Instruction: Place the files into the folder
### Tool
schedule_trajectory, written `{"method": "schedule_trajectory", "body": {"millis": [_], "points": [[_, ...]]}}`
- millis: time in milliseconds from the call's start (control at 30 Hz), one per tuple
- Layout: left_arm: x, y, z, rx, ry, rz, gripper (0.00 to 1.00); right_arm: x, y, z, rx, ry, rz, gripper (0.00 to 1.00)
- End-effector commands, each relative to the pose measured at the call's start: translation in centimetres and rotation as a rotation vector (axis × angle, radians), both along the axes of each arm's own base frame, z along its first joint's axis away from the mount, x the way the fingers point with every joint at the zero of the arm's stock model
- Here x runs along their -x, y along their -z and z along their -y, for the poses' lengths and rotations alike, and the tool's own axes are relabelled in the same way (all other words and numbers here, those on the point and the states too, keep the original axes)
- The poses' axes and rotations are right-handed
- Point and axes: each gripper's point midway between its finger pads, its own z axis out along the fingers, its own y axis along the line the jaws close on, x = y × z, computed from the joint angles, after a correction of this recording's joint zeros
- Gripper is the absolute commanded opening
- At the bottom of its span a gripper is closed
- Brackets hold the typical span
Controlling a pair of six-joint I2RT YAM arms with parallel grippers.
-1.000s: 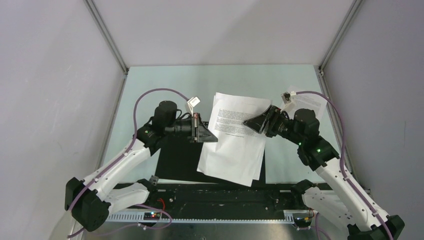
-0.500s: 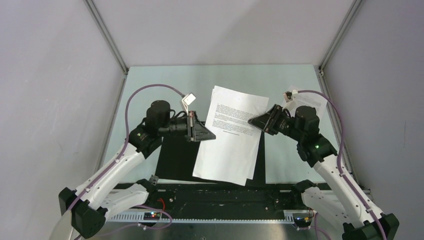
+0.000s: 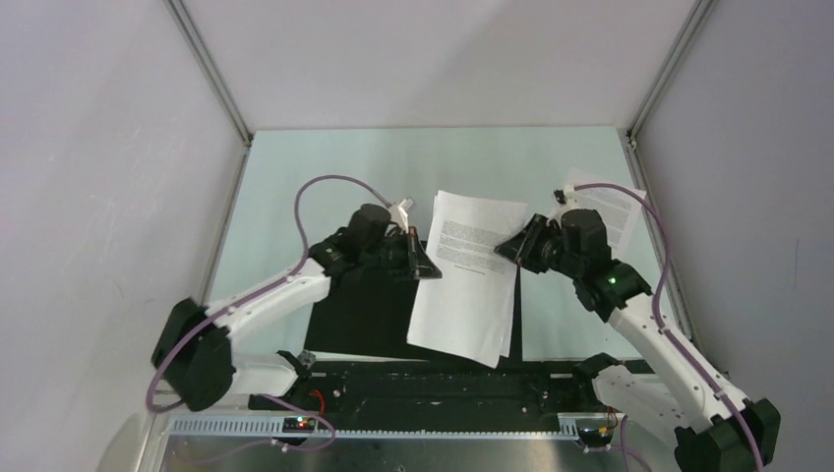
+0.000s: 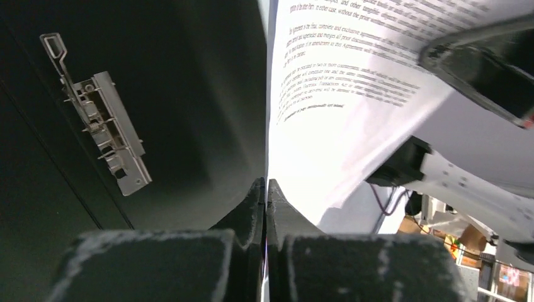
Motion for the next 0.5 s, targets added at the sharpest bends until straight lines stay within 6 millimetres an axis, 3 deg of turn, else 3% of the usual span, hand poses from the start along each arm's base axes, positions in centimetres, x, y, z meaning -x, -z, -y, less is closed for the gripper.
{"method": "schedule_trajectory", "body": {"millis": [0,100,233,467], "points": [[-2.1,4.0,1.5,-0.047,-0.089,-0.048,0.00,-1.1,4.5,1.7,0.141,0.070,-0.088,0.29],[-2.5,7.0,3.0,-0.055,-0.088,-0.096,0.00,-1.8,8.1,2.2,0.179,0.097,-0.160,0.42],[-2.2,9.5,4.0,-0.098,-0.092,-0.133,0.00,-1.7,12.5,2.4,0.170,0.099,-0.248,0.51],[-2.0,11.4,3.7,-0.137,-0.162,-0.185,0.00,-0.7,15.7,3.4,0.175,0.126,-0.310,0.61]]}}
